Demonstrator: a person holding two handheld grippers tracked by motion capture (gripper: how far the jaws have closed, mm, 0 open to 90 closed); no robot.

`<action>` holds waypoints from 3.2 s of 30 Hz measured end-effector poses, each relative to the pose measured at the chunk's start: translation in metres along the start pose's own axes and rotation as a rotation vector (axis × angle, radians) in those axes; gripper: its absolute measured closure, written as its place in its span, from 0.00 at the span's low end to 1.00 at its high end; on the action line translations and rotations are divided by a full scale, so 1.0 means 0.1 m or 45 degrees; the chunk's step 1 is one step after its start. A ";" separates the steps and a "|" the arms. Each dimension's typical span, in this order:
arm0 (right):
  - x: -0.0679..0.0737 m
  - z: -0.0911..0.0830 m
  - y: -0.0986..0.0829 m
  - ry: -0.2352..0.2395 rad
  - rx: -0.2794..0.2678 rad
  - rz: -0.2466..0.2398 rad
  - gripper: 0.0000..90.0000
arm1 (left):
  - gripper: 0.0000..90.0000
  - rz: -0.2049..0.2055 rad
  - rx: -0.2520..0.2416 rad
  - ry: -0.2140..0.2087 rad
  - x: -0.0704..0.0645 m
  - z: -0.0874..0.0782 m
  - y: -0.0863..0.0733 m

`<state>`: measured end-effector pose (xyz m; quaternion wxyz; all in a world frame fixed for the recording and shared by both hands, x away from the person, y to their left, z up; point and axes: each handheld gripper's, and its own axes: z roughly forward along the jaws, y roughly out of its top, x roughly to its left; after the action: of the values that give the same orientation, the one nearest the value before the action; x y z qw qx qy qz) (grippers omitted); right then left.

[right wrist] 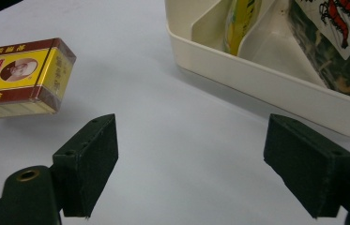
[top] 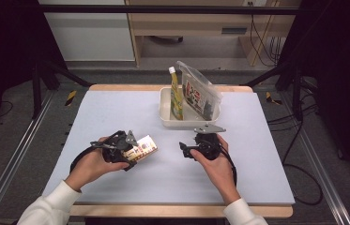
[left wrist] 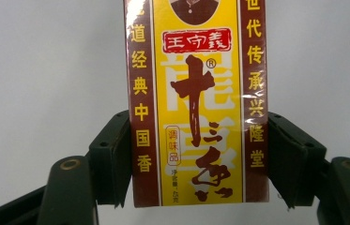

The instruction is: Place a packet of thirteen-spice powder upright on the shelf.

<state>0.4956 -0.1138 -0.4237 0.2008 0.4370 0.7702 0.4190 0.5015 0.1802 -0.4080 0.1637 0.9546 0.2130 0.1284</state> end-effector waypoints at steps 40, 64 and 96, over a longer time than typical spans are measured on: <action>0.09 -0.22 0.47 0.177 0.028 -0.032 0.31 | 0.36 0.110 -0.261 0.160 -0.10 -0.04 0.12; 0.25 -0.09 0.60 0.343 0.022 0.035 0.31 | 0.36 0.152 -0.455 0.218 -0.24 -0.07 0.20; 0.19 -0.13 0.72 0.422 0.106 0.241 0.70 | 0.35 0.143 -0.568 0.175 -0.34 -0.01 0.38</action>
<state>0.5134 -0.0846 -0.3559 0.0126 0.4402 0.7650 0.4699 0.4851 0.1320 -0.3993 0.3481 0.8942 0.1368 0.2459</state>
